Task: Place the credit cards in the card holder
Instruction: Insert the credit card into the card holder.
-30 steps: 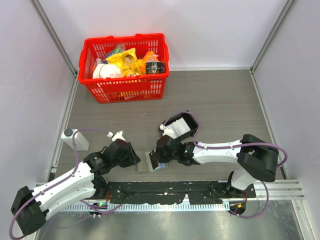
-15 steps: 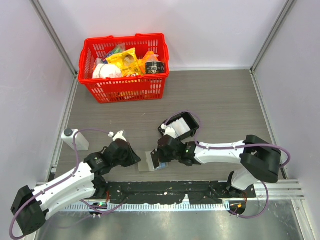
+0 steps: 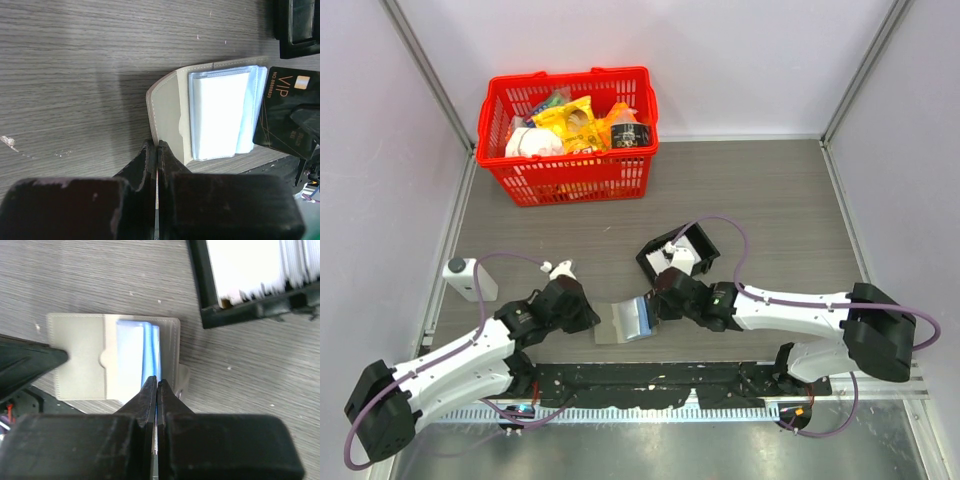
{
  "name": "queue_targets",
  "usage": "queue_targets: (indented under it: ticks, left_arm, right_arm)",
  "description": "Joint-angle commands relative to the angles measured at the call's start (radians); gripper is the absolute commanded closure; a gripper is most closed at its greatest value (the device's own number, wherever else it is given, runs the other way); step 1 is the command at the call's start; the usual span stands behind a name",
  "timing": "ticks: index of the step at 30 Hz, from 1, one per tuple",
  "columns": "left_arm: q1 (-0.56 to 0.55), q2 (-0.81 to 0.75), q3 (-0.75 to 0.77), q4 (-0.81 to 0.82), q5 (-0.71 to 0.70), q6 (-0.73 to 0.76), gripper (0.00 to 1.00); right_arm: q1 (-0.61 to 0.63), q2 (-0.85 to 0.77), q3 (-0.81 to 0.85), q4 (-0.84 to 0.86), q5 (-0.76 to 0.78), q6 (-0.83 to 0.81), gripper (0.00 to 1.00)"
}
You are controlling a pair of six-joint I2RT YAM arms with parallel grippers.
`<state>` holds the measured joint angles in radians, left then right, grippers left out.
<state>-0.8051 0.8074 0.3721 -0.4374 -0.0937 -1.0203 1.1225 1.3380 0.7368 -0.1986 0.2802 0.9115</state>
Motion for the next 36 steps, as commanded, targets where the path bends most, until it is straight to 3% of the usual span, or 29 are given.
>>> queue_targets:
  ticks: [1, 17, 27, 36]
  left_arm:
    - [-0.003, 0.009, 0.04, 0.006, -0.018, 0.037, 1.0]
    - [-0.003, 0.026, 0.044, 0.04, -0.009, 0.045, 1.0]
    - [-0.003, 0.019, 0.062, 0.016, -0.024, 0.054, 1.0]
    - [-0.003, 0.018, 0.06, 0.019, -0.026, 0.054, 1.0]
  right_arm:
    - [0.0, -0.06, -0.033, -0.032, 0.056, 0.021, 0.99]
    - [0.0, -0.022, -0.045, 0.099, -0.049, 0.014, 0.99]
    - [0.002, -0.094, -0.016, 0.001, 0.082, 0.012, 0.99]
    - [0.0, -0.068, -0.02, 0.067, 0.025, 0.01, 0.99]
